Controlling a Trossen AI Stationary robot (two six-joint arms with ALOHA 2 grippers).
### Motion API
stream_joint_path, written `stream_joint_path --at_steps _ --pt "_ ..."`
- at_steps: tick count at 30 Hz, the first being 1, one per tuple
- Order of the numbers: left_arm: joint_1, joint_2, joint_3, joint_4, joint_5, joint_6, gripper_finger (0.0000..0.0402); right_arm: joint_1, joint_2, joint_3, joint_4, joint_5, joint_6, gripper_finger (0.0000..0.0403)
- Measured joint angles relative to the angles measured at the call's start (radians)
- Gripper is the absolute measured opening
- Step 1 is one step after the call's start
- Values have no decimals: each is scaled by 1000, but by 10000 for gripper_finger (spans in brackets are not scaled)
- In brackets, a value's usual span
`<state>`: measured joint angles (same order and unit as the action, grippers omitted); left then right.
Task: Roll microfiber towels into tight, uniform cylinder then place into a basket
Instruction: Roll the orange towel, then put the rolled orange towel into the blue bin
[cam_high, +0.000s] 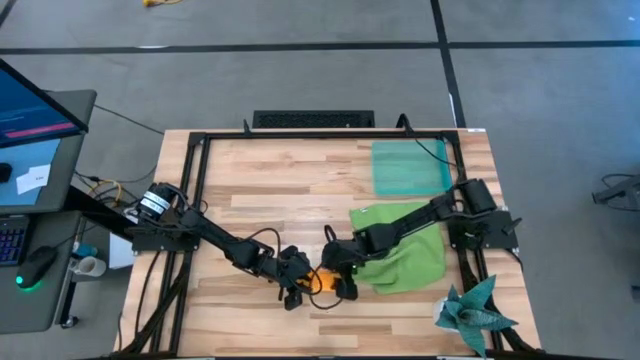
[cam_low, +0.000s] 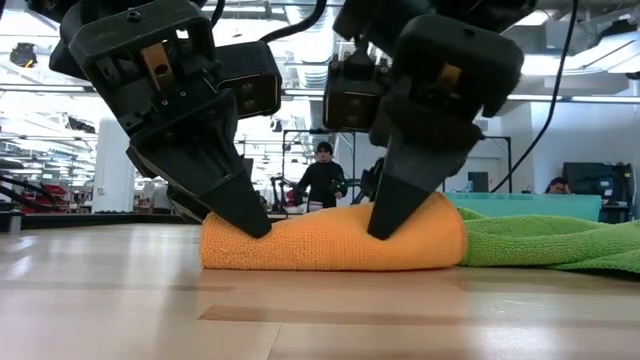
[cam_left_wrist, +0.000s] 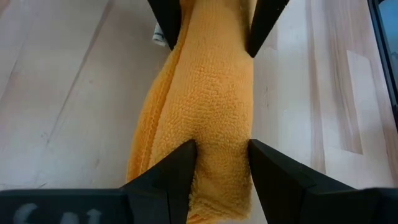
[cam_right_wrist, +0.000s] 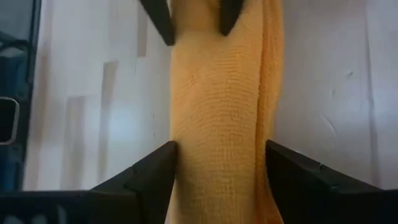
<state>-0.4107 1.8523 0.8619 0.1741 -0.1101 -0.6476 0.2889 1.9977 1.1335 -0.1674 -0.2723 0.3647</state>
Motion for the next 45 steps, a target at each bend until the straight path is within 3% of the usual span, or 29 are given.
stream_joint_path --at_steps 6,15,18,29,35,40,45 --pt "-1 0 0 1 -4 0 148 -22 25 3 -13 -66 50 229" --pt "0 0 0 4 -6 57 148 -23 24 -3 -10 -82 54 71" --pt "0 -7 0 -2 -7 63 148 -23 24 -3 -10 -82 53 38" --pt "-17 -125 -2 -95 -27 140 148 -20 22 -4 -8 -71 49 39" --pt "-42 -261 -2 -231 -109 143 148 -14 -34 -13 -51 -59 36 39" --pt "-84 -369 -1 -348 -183 110 148 -11 -100 -15 -98 24 16 39" --pt "-154 -443 -21 -406 -327 68 148 -14 -165 -14 -128 87 -7 39"
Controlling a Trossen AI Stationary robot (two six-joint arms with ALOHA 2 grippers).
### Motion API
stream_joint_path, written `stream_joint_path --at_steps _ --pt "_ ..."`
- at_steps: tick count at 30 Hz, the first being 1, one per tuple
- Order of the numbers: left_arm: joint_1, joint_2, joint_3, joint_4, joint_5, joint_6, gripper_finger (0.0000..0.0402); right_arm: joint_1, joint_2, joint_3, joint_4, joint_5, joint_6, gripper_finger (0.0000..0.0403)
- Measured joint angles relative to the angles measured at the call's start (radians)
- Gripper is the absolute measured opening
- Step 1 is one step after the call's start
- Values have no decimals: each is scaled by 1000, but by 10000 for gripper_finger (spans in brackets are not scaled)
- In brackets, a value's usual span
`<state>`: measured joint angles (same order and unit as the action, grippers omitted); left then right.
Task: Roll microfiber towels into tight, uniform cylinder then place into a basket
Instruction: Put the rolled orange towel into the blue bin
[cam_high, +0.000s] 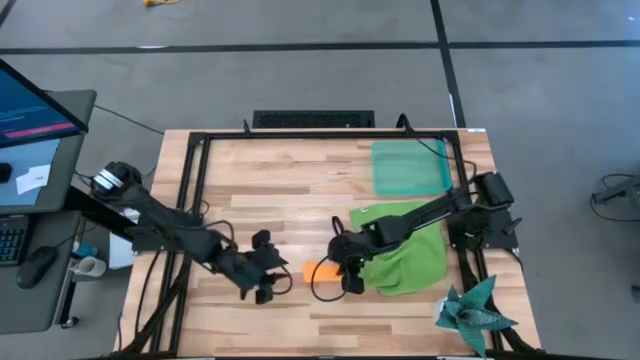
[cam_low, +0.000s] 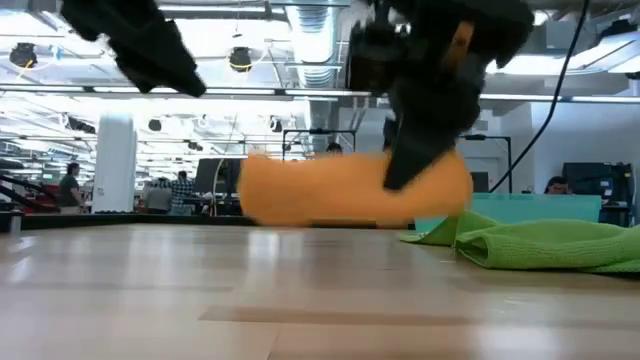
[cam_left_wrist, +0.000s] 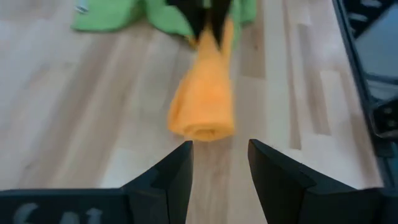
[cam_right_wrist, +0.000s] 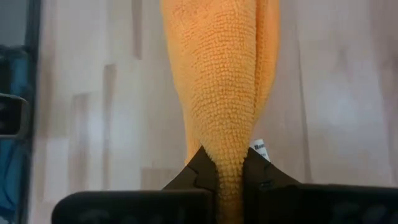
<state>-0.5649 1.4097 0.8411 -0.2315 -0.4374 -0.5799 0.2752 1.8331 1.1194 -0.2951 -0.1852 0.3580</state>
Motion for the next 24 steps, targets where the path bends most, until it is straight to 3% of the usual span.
stream_joint_path --at_steps 3,8,13,17,24 --pt "-41 -4 -102 134 -116 -53 145 1 -56 3 -45 48 -2 39" --pt "-38 -2 -338 502 -118 -159 128 0 -155 3 -140 140 -22 39" --pt "3 -10 -465 831 -101 -50 112 -17 -272 5 -258 229 -46 40" --pt "41 -10 -476 904 -64 36 105 -54 -360 5 -341 279 -80 40" --pt "83 -10 -475 905 13 48 104 -167 -504 5 -472 350 -137 40"
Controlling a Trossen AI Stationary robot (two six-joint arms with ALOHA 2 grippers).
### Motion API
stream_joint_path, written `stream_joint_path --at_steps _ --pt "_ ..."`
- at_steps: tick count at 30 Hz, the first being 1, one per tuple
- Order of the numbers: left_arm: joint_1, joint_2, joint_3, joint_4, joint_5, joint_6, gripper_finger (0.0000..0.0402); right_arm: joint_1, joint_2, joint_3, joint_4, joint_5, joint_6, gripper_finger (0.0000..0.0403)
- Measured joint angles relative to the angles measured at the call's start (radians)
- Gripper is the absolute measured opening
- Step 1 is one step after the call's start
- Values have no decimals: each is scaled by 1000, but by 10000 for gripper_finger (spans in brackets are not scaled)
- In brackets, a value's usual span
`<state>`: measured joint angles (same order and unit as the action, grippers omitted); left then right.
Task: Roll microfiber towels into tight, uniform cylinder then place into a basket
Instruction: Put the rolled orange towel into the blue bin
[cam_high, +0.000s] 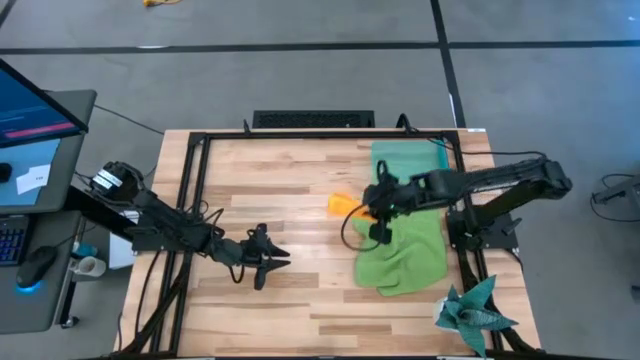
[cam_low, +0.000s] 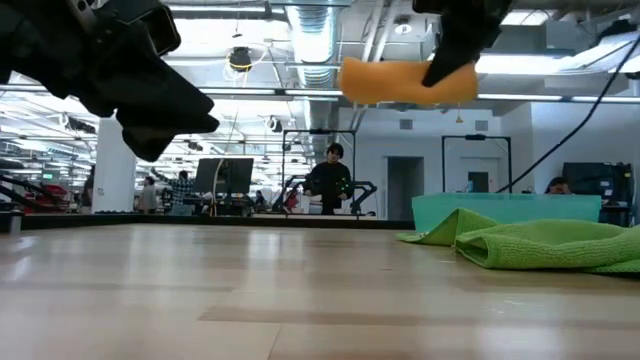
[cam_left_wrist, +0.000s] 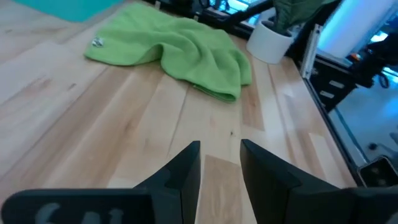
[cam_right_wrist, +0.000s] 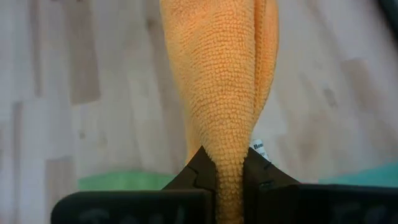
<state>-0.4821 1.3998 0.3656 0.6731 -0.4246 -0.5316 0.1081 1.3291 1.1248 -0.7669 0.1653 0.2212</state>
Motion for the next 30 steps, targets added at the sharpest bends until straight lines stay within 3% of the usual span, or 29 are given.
stream_joint_path --at_steps 15,22,30 --pt "5 0 1 -1 27 6 104 -416 -172 1 -215 23 -236 42" --pt "18 0 1 -2 27 8 104 -630 -163 1 -321 34 -374 44" --pt "18 0 1 -12 27 -19 104 -835 -68 1 -424 45 -567 45"
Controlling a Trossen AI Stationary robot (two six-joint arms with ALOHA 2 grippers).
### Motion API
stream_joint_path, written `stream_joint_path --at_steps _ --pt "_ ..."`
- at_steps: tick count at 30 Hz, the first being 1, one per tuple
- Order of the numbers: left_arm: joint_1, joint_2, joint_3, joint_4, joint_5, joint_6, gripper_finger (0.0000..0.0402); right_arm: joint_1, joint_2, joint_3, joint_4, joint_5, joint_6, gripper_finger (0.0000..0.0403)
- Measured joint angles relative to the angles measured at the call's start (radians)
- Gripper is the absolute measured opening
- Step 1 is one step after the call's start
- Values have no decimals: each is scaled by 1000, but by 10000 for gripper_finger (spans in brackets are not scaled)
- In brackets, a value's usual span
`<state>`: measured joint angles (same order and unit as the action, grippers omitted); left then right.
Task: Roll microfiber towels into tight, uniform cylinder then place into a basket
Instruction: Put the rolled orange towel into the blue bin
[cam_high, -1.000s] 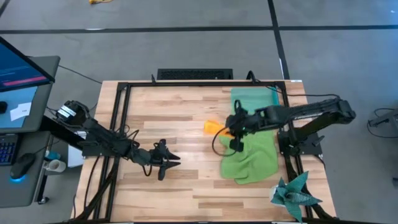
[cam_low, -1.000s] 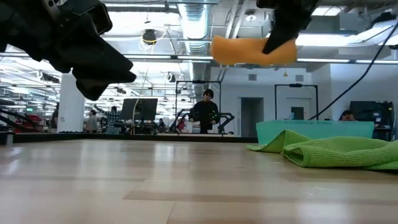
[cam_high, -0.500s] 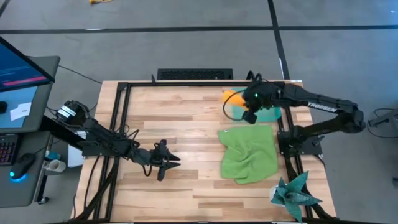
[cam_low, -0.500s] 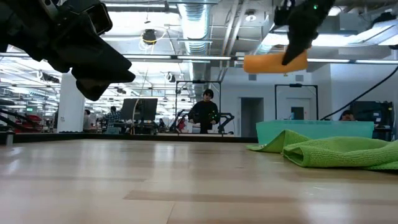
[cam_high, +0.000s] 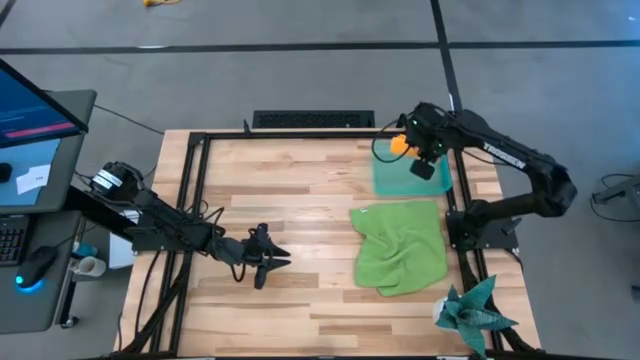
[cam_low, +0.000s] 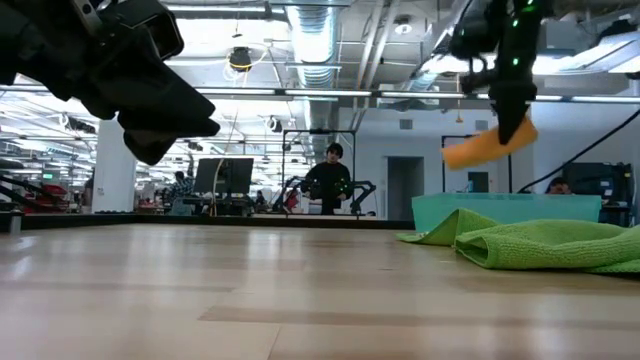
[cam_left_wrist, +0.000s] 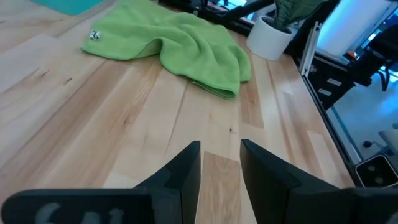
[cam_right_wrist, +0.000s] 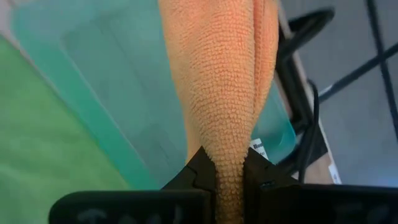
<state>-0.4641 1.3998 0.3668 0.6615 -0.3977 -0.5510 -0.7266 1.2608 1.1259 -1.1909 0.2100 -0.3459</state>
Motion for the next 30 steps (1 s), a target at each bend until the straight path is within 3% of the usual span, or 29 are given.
stream_joint_path --at_steps 6,14,25,30 --pt "0 0 0 -3 0 -20 104 -76 115 0 -6 -13 -100 45" --pt "0 0 0 -28 0 -33 104 -92 202 0 -17 -41 -176 45" --pt "34 0 0 -29 37 -33 104 -57 159 97 -75 -29 -154 45" --pt "36 0 0 -44 52 -35 104 1 142 183 -125 -29 -50 44"
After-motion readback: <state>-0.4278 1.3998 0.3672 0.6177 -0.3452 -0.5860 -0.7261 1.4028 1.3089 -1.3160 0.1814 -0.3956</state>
